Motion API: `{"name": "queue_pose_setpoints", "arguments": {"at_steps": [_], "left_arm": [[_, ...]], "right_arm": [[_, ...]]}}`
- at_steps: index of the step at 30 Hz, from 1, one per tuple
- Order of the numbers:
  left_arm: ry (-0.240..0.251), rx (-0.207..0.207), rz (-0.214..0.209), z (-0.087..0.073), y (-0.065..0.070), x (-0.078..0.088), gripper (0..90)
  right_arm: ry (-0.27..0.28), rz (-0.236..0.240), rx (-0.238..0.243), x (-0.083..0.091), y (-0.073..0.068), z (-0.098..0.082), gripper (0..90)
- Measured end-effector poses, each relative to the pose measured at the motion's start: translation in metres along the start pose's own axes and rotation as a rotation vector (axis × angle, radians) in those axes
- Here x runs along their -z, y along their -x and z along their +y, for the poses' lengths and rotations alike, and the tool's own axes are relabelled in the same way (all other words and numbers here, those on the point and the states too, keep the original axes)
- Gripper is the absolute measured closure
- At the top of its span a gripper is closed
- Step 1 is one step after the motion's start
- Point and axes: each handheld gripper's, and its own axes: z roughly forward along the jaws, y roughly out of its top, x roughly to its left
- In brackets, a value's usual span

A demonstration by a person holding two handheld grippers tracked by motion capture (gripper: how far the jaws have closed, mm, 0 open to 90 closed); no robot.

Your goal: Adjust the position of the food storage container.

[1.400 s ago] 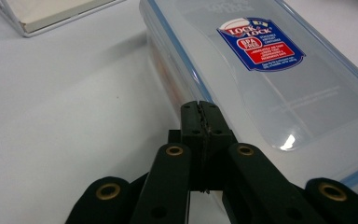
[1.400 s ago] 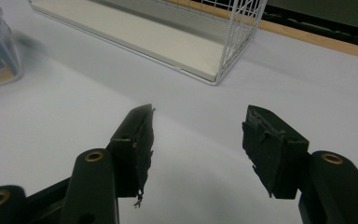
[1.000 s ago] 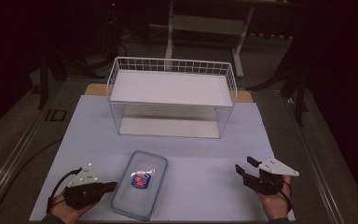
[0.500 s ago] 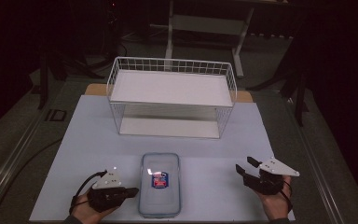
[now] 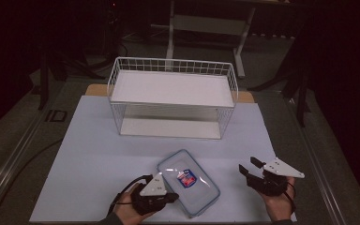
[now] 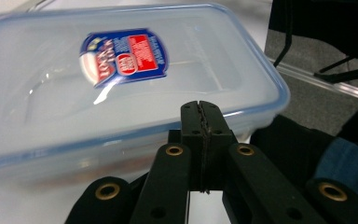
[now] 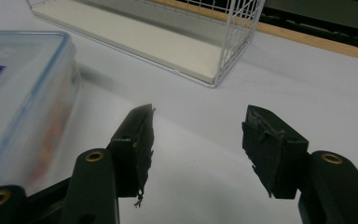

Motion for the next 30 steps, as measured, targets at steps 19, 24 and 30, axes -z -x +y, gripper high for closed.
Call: {"name": "queue_pose_setpoints", "arguments": {"at_steps": [19, 24, 30], "left_arm": [[0.033, 0.009, 0.065, 0.038, -0.005, -0.068, 89.8], [0.035, -0.020, 0.083, 0.042, -0.009, -0.067, 88.3], [0.083, 0.035, 0.153, 0.035, -0.034, -0.036, 88.4]], "right_arm": [[-0.006, 0.006, -0.004, -0.001, 0.000, -0.001, 42.8], [-0.009, 0.010, -0.004, -0.001, -0.001, -0.001, 45.7], [-0.035, 0.039, -0.014, -0.005, -0.003, -0.002, 55.1]]}}
